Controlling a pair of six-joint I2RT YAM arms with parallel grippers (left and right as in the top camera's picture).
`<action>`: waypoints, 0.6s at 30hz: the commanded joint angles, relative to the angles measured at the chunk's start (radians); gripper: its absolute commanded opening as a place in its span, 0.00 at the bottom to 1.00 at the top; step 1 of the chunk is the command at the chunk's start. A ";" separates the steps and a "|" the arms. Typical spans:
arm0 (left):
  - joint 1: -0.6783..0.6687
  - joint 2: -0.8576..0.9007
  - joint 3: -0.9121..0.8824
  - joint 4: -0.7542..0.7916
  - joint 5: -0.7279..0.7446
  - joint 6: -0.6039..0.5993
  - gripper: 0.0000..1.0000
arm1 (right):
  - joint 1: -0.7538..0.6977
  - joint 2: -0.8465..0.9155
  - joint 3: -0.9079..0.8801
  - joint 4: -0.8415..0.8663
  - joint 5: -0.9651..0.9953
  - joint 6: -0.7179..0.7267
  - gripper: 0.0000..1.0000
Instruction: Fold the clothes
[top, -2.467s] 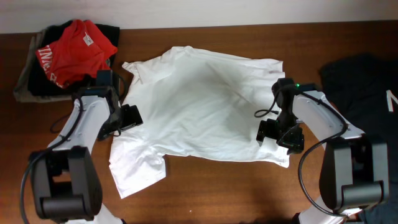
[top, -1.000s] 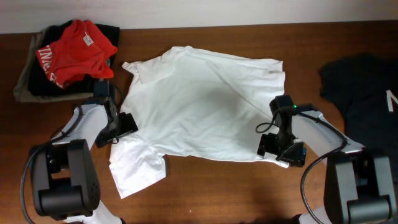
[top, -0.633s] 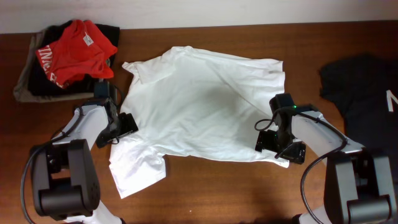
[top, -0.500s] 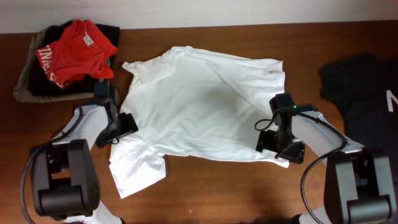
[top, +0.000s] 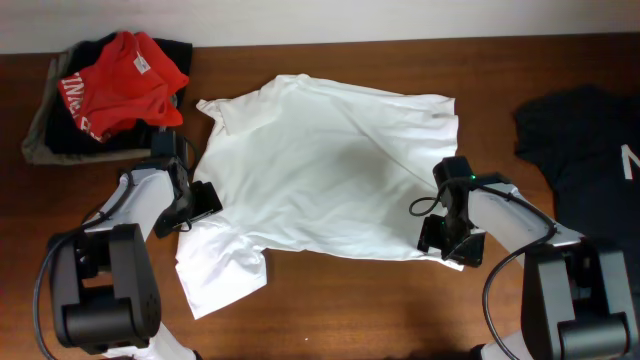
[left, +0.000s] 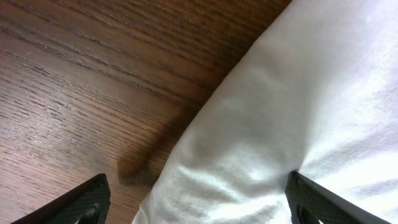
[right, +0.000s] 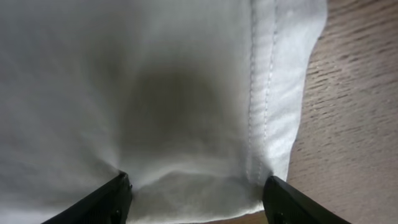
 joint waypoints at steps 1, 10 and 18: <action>0.003 0.012 -0.013 0.003 -0.011 0.012 0.90 | -0.015 -0.003 -0.023 -0.010 0.035 0.017 0.72; 0.003 0.012 -0.013 0.003 -0.011 0.012 0.90 | -0.193 -0.004 -0.019 -0.082 0.038 -0.050 0.77; 0.003 0.012 -0.013 0.010 -0.008 0.012 0.91 | -0.223 -0.003 -0.019 -0.053 -0.064 -0.157 0.76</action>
